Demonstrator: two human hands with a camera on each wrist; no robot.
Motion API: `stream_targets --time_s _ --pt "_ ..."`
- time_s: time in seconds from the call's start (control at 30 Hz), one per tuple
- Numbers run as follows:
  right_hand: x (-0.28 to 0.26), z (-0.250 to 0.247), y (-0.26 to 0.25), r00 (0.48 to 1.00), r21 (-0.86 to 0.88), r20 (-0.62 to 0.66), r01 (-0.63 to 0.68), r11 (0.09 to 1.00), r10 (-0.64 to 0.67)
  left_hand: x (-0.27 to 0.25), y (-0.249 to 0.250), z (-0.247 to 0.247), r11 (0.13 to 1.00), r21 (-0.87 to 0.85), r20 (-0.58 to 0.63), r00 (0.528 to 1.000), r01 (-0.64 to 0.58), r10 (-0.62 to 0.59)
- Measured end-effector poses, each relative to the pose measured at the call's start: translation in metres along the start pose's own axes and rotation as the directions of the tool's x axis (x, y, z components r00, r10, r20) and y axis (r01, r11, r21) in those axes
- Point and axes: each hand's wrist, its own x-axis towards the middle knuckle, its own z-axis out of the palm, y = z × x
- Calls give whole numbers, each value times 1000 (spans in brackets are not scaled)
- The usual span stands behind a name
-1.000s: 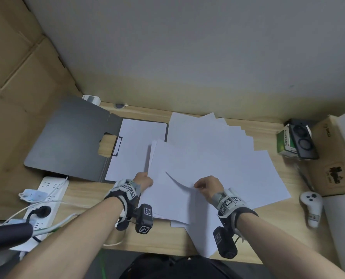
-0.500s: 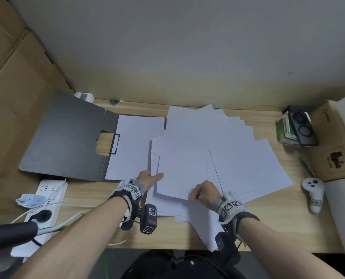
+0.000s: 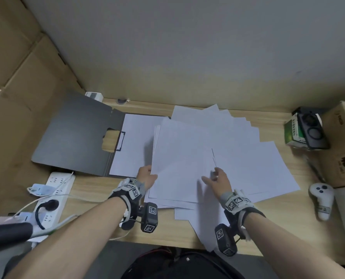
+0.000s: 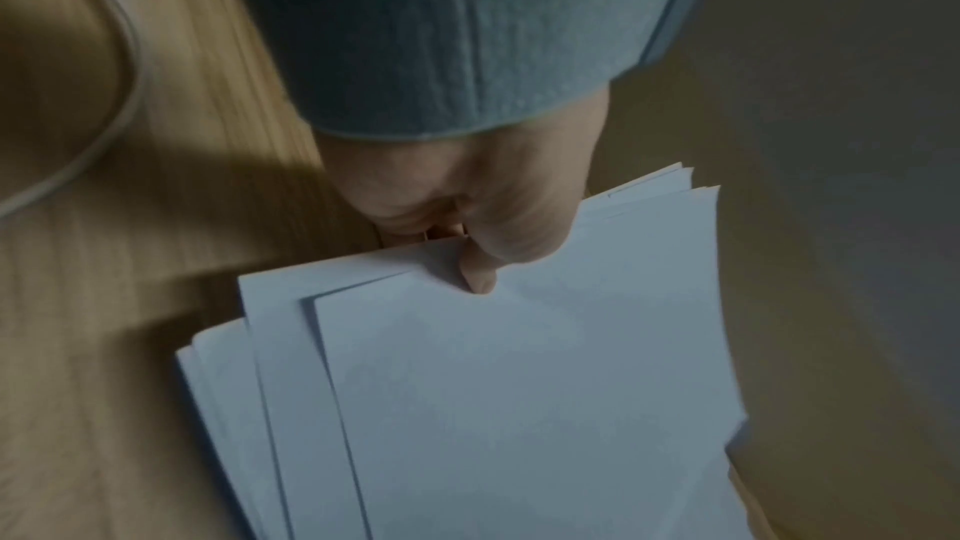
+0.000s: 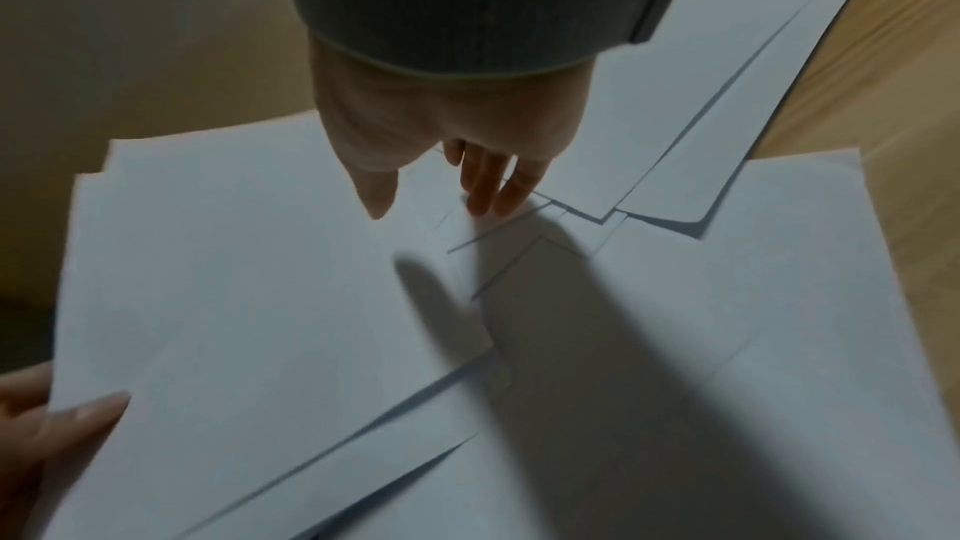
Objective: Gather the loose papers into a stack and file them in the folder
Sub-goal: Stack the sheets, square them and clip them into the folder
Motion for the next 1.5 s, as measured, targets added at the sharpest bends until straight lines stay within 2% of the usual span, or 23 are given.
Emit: stream_targets --time_s 0.07,0.17,0.3,0.37,0.47,0.57,0.87,0.97,1.1,1.17,1.27,1.4,1.5 --pt "5 -4 -11 996 127 83 -54 990 44 -12 19 -3 997 -74 4 999 -32 33" --pt "8 -15 -39 982 289 189 -29 957 -27 -24 51 -8 989 -90 -8 993 -116 116" --pt "11 -38 -90 986 442 95 84 893 -140 -26 95 -15 971 -88 -110 971 -220 210" --pt "13 -53 -114 978 466 62 146 873 -197 -25 116 -16 964 -103 -150 962 -247 230" --pt "11 -70 -128 964 463 62 203 863 -260 -25 128 -10 968 -115 -158 966 -222 203" --pt "8 -76 -116 956 426 91 217 878 -280 -24 122 7 985 -67 -102 983 -157 149" --pt "12 -64 -86 964 417 148 143 897 -223 -30 98 38 968 -217 -104 989 -124 103" --pt "17 -56 -79 966 398 162 123 909 -202 -26 86 35 976 -192 -87 992 -104 89" --pt "20 -48 -76 981 407 116 98 908 -158 -19 79 33 983 -127 -82 989 -134 124" --pt "23 -41 -82 989 399 103 55 915 -104 -14 80 28 983 -125 -98 988 -133 121" --pt "30 -29 -95 994 325 97 23 945 -57 -1 81 12 983 -134 -31 992 -125 122" --pt "40 4 -114 993 240 119 -11 971 -18 35 63 -31 996 -91 -9 1000 -14 13" --pt "44 26 -124 995 234 99 -34 972 10 59 46 -62 998 9 -77 995 61 -60"
